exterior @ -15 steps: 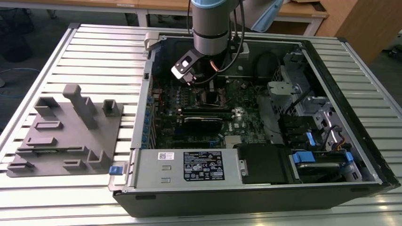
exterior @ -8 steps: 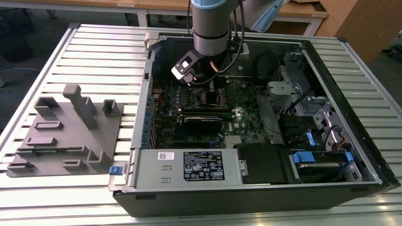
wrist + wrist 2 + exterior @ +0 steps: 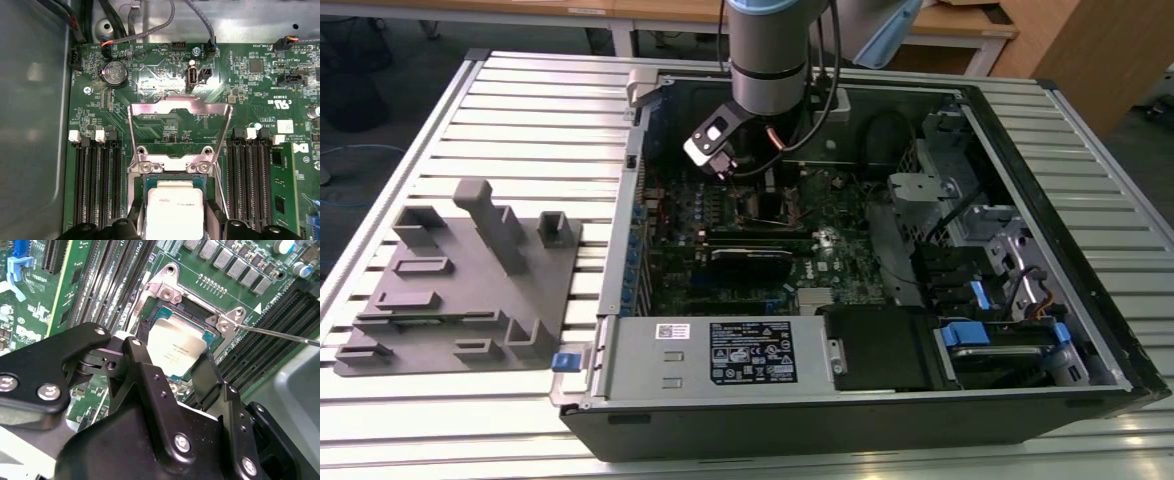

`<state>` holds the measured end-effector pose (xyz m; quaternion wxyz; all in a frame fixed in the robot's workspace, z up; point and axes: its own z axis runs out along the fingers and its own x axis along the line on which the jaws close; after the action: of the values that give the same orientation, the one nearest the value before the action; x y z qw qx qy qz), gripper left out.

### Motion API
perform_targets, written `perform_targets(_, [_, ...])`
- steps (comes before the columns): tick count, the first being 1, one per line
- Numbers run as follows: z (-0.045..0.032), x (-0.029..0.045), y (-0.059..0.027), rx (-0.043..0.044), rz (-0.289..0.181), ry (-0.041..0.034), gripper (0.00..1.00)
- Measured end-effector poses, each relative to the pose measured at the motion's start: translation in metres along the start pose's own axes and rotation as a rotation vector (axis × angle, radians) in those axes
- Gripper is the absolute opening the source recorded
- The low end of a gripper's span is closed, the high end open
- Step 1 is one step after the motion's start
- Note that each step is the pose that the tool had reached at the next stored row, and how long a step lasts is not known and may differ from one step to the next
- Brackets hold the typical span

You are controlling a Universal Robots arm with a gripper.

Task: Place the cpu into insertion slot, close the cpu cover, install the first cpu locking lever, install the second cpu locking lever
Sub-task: 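Place the cpu into insertion slot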

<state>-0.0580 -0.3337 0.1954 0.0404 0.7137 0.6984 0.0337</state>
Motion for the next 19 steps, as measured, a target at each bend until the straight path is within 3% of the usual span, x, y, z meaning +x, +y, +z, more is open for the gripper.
perform_targets(10, [-0.0184,-0.0002,0.0019,0.0001,0.000,-0.0001,0.60])
perform_targets(19, [-0.0198,-0.0002,0.0021,0.0001,0.000,-0.0001,0.59])
